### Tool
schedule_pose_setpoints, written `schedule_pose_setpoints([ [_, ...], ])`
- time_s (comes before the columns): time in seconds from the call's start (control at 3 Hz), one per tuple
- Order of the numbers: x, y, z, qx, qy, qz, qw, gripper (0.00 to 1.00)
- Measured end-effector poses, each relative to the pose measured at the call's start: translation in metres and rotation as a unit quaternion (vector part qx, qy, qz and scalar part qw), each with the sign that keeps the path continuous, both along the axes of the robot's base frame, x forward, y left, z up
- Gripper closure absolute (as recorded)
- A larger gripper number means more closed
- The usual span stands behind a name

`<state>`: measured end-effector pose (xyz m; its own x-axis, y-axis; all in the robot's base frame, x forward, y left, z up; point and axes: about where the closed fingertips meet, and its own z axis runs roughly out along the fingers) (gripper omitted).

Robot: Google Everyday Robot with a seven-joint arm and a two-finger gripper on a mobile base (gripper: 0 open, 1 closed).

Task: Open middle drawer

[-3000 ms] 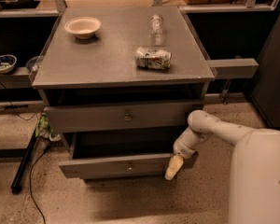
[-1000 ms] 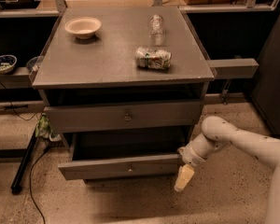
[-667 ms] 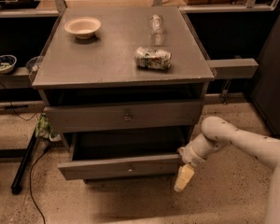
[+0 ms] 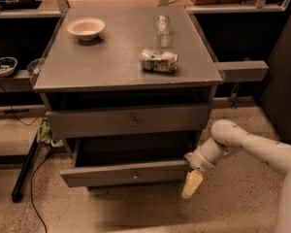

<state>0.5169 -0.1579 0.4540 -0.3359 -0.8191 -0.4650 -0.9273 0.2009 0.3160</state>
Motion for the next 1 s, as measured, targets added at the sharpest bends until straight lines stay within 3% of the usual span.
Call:
schedule_pose_setpoints([
  [1.0, -0.002, -0.003, 0.0057, 0.005, 0.0, 0.004, 1.0, 0.0],
])
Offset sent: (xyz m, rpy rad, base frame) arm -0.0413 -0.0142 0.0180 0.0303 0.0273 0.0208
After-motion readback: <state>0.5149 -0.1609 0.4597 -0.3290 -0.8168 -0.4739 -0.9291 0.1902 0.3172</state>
